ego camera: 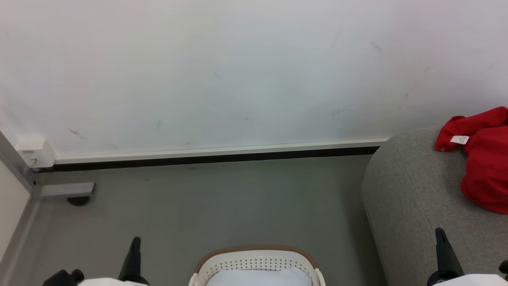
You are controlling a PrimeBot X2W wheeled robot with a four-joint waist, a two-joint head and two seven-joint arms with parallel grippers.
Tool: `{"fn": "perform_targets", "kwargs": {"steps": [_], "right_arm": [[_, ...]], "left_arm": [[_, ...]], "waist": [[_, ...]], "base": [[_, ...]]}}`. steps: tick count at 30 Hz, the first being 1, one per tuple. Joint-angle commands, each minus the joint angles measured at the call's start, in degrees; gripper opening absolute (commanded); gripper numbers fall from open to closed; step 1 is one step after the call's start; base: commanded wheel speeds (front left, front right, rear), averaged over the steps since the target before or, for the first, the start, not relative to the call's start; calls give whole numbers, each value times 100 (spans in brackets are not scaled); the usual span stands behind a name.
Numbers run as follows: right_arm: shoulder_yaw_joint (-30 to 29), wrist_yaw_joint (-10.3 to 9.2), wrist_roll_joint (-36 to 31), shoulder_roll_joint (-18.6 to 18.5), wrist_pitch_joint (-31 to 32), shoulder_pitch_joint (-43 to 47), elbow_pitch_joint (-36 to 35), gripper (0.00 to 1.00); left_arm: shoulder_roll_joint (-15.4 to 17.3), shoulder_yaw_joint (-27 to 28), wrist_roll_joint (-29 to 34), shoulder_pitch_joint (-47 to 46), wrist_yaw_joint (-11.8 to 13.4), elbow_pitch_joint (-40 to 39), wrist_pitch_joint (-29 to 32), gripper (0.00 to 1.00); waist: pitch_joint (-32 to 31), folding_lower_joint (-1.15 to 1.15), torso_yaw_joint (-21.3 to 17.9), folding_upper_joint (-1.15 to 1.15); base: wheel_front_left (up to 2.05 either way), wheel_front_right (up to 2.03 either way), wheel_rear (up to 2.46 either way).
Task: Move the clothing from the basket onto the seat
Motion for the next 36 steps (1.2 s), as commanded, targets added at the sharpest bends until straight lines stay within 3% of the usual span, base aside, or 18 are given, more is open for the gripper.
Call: {"fn": "perform_targets", "kwargs": {"steps": [1,36], "right_arm": [[-34,-6,219,-53,49,-170,-85,0],[-264,-10,2226,-79,541,-301,-184,0]], "left_arm": [[4,66,-187,-135,-26,-85,47,0],[-62,408,-2001,-298,-111,-272,560,0]], "waist": [[4,0,6,0],[91,0,114,0]], "base": [[0,0,0],[0,0,0]]}}
